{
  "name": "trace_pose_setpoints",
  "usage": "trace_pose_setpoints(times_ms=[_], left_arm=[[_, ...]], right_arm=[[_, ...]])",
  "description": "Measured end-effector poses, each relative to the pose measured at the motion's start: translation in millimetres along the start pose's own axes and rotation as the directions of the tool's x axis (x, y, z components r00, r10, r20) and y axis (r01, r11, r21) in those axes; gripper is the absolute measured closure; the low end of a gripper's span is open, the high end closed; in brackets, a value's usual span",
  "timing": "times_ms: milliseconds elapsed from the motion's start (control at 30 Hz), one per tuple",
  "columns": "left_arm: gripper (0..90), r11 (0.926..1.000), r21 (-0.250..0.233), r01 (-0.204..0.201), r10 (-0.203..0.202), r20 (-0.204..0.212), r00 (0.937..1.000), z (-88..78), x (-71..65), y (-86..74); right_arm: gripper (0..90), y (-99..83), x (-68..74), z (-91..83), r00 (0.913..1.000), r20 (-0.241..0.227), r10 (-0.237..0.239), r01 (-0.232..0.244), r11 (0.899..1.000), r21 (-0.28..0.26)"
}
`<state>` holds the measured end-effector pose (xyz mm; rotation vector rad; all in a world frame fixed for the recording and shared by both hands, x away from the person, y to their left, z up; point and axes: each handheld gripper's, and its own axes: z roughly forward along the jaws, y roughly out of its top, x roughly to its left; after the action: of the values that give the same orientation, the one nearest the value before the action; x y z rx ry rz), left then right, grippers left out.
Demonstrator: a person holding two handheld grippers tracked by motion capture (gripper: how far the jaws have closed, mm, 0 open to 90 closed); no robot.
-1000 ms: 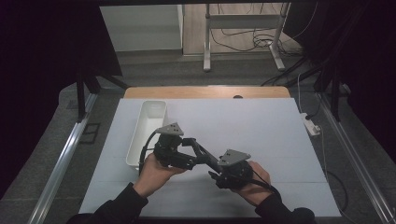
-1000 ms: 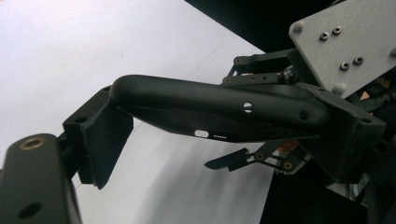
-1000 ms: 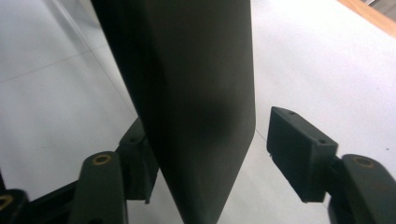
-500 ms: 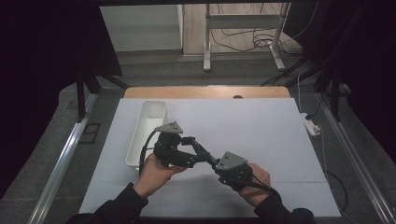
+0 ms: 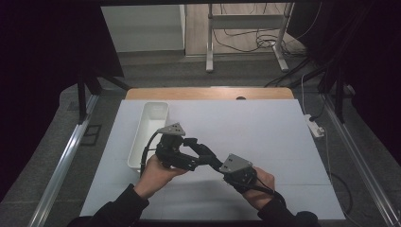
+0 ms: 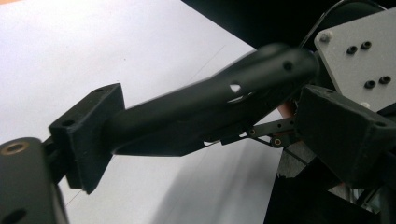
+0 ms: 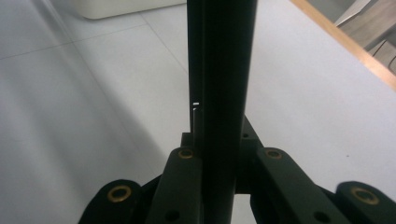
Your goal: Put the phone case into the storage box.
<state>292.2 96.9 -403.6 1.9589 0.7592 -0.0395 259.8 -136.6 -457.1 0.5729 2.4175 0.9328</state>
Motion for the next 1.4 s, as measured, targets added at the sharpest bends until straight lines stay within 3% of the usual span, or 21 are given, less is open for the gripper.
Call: trace_pose_setpoints(times_ms=[167,300,433,667,800,1000,1033,1167,1267,1400], left_arm=[[5.8,0.9993,0.009,-0.037,0.037,-0.043,0.9984,-0.3,-1.5,-0.1],[3.5,0.9977,-0.003,-0.067,0.067,-0.053,0.9964,-6.0,-0.9,0.3],[1.4,0.9942,-0.008,-0.107,0.107,-0.067,0.9921,-12.8,0.8,-1.0],[0.5,0.9907,-0.012,-0.136,0.134,-0.07,0.9884,-21.8,3.9,-3.6],[0.1,0.9873,-0.012,-0.159,0.157,-0.071,0.985,-27.1,5.1,-5.4],[0.0,0.9838,-0.026,-0.177,0.175,-0.071,0.982,-33.1,6.8,-6.5],[0.0,0.9833,-0.032,-0.179,0.177,-0.062,0.9822,-34.9,7.7,-6.8],[0.0,0.9817,-0.036,-0.187,0.185,-0.056,0.9812,-36.9,9.4,-7.9],[0.0,0.9819,-0.034,-0.186,0.185,-0.049,0.9816,-37.1,10.7,-9.0],[0.0,0.9864,-0.039,-0.16,0.159,-0.027,0.9869,-37.6,12.1,-9.4]], right_arm=[[84.1,-0.1,-1.1,-0.1,0.9996,-0.024,0.015,-0.014,1.0,0.007],[84.1,-0.8,-5.0,-1.0,0.9973,-0.061,0.04,-0.039,0.999,0.015],[84.1,-1.9,-10.0,-3.3,0.9916,-0.105,0.076,-0.075,0.997,0.014],[84.1,-4.8,-16.5,-8.6,0.9787,-0.17,0.116,-0.118,0.993,-0.007],[84.1,-7.8,-21.6,-12.9,0.9602,-0.234,0.152,-0.163,0.986,-0.029],[84.0,-10.7,-24.4,-16.5,0.9462,-0.274,0.171,-0.194,0.979,-0.058],[84.0,-11.7,-25.1,-17.6,0.9364,-0.303,0.177,-0.207,0.976,-0.067],[84.0,-12.4,-24.6,-19.5,0.9285,-0.331,0.169,-0.205,0.976,-0.079],[84.1,-12.6,-23.7,-20.0,0.919,-0.356,0.17,-0.212,0.974,-0.081],[84.1,-12.8,-23.3,-20.7,0.9101,-0.378,0.17,-0.218,0.972,-0.086]])
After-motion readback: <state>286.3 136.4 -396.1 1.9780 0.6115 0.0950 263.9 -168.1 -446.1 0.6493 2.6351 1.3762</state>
